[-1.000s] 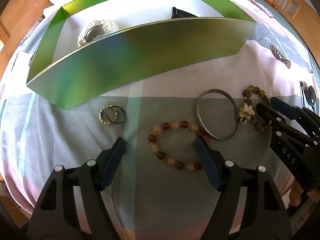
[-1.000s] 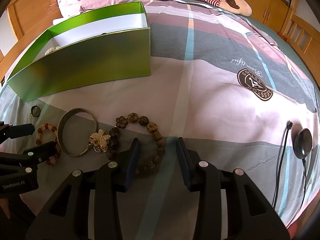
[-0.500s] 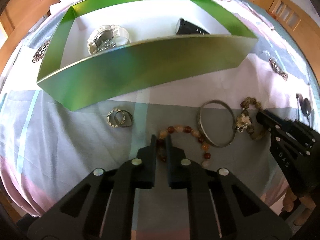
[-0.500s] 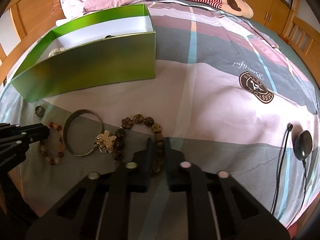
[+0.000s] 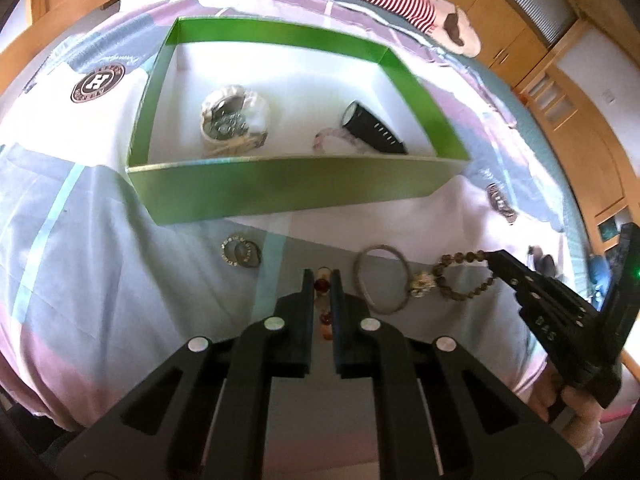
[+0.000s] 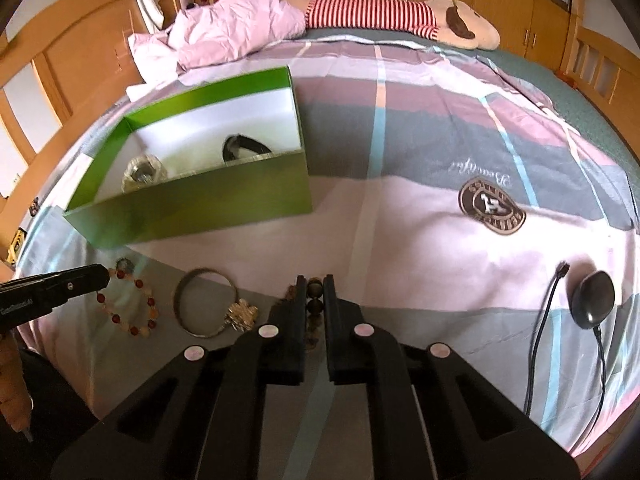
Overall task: Organize jewelry
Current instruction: 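Carry both bead bracelets over the green box and open both tools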
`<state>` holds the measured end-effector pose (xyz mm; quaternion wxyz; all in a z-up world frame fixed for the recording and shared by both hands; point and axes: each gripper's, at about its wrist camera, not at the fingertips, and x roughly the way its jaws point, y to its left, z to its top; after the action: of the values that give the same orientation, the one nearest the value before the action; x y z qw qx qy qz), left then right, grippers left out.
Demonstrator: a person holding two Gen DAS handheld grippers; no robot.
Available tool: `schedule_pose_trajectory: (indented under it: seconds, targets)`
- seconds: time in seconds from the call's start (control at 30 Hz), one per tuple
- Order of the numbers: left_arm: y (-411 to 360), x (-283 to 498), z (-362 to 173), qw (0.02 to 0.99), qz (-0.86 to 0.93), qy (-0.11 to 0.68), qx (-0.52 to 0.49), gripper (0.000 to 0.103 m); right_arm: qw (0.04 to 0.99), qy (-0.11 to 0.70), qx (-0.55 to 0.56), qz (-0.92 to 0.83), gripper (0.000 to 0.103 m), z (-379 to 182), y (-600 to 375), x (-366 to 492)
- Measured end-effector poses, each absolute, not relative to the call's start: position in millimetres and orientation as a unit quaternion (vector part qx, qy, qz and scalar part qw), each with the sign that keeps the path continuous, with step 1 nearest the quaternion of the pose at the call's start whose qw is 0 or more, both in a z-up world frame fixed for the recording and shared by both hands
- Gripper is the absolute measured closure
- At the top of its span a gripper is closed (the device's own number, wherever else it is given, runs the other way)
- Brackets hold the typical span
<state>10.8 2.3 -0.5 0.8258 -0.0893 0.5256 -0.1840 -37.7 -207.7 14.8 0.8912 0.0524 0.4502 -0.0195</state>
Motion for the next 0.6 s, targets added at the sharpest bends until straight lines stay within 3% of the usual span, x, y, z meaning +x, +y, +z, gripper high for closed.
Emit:
schedule_pose_trajectory:
  seconds: [0.43, 0.6]
  targets:
    - [14, 44, 103, 0.876, -0.169, 0.445, -0.071, 0.095, 0.923, 0.375, 0.06, 0.053, 0.095, 89, -173, 7]
    - [22, 72, 104, 0.886, -0.136, 0.436, -0.081, 0.095, 0.922, 0.375, 0.06, 0.072, 0.095, 88, -149, 46]
